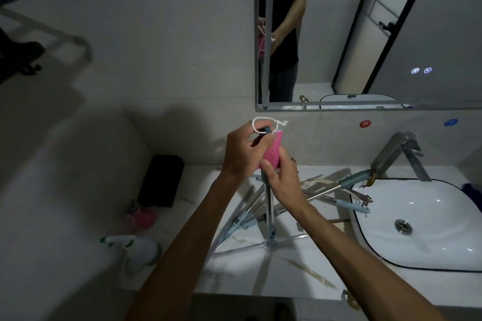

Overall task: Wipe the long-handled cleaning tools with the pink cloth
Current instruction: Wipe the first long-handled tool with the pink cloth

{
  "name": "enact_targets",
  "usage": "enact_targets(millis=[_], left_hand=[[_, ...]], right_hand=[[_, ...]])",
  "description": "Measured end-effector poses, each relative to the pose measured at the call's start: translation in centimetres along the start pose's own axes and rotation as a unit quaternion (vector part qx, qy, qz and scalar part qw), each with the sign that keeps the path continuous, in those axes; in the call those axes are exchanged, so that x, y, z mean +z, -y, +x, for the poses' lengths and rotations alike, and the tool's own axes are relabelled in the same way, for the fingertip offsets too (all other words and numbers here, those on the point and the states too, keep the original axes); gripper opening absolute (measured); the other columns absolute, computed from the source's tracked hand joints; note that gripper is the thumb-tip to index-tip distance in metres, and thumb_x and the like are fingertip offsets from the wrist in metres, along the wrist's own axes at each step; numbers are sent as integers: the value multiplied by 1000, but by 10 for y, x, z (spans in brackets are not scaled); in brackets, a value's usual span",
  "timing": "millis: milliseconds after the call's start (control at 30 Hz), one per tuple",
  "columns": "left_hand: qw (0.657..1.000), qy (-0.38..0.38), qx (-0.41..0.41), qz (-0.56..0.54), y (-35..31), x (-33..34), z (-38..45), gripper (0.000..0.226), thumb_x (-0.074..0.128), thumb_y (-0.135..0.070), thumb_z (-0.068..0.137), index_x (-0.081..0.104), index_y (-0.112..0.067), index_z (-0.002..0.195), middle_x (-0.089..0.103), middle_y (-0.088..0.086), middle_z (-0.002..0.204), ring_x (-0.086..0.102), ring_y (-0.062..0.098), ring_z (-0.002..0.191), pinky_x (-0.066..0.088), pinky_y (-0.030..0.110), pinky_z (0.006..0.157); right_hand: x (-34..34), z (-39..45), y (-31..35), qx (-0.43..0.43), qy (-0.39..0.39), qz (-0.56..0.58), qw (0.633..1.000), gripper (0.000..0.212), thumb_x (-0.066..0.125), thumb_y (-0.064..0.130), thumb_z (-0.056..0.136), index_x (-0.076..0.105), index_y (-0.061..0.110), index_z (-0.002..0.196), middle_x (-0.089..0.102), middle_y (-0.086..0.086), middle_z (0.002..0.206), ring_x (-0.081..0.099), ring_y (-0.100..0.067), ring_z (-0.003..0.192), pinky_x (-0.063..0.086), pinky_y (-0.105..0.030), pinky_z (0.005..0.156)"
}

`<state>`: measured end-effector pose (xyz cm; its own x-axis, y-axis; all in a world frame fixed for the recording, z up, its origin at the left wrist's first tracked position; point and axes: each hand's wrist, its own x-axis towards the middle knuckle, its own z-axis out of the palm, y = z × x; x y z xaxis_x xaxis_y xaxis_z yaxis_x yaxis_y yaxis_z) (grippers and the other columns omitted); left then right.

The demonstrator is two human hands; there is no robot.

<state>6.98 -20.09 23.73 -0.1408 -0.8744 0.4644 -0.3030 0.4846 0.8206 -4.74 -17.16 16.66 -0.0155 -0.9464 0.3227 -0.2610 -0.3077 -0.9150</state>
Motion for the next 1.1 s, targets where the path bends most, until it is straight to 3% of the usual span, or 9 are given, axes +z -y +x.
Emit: enact_targets(millis=[100,200,367,467,533,667,800,1000,1100], left_hand=[[1000,-8,-7,-10,2,-1,-4,24,67,-16,93,69,-9,116,70,-1,107,68,15,101,61,39,85],[998,-32,-41,-29,6,-1,-11,26,64,-11,95,67,-5,120,70,6,114,70,17,102,62,33,83],[996,-45,-64,-45,9,-9,-23,30,63,-8,96,64,-5,125,68,8,121,68,4,99,55,14,80],[995,-46,-67,-60,5,-11,-26,32,64,-8,95,64,-7,127,69,7,121,69,10,102,56,17,81],[994,-45,-71,-75,4,-12,-28,32,64,-8,95,65,-6,127,70,5,119,69,10,102,56,19,83],[993,-41,-74,-77,8,-18,-33,32,67,-7,92,67,-9,124,71,0,113,69,11,103,59,26,84],[993,-36,-81,-83,8,-24,-37,33,67,-6,92,67,-10,125,71,1,117,69,12,106,59,26,85],[993,-49,-86,-65,8,-23,-37,35,63,-6,96,63,-10,131,66,-6,119,63,-11,102,53,12,82],[994,-55,-81,-51,6,-18,-36,32,62,-11,97,65,-11,129,68,-3,119,65,-2,105,55,16,84]], right_hand=[[4,-1,-2,22,-3,21,1000,29,42,34,106,57,10,115,60,1,82,59,-13,65,57,-30,61],[5,-18,-15,56,12,-8,998,30,33,27,109,59,18,97,65,-9,79,60,-27,65,57,-42,63],[6,-33,-28,84,64,-49,993,54,42,70,94,62,21,104,69,4,93,67,-12,79,59,-31,76],[14,-12,4,26,22,0,999,15,56,29,102,59,14,105,65,4,81,62,-9,65,54,-26,60],[20,3,21,-12,-23,4,1000,14,56,18,103,55,9,113,64,4,81,60,-7,64,50,-23,58],[30,-3,14,-37,-49,-18,998,20,54,34,99,53,17,109,56,14,76,54,-2,64,40,-12,61],[34,-13,11,-25,-42,-27,998,4,49,37,101,50,34,98,55,22,70,53,2,63,36,-9,61],[34,-16,22,3,-7,13,1000,21,35,19,110,53,16,100,57,23,69,57,4,64,40,-7,60],[29,-18,14,21,-13,21,999,31,35,26,110,58,12,95,61,16,74,56,-2,65,43,-15,61]])
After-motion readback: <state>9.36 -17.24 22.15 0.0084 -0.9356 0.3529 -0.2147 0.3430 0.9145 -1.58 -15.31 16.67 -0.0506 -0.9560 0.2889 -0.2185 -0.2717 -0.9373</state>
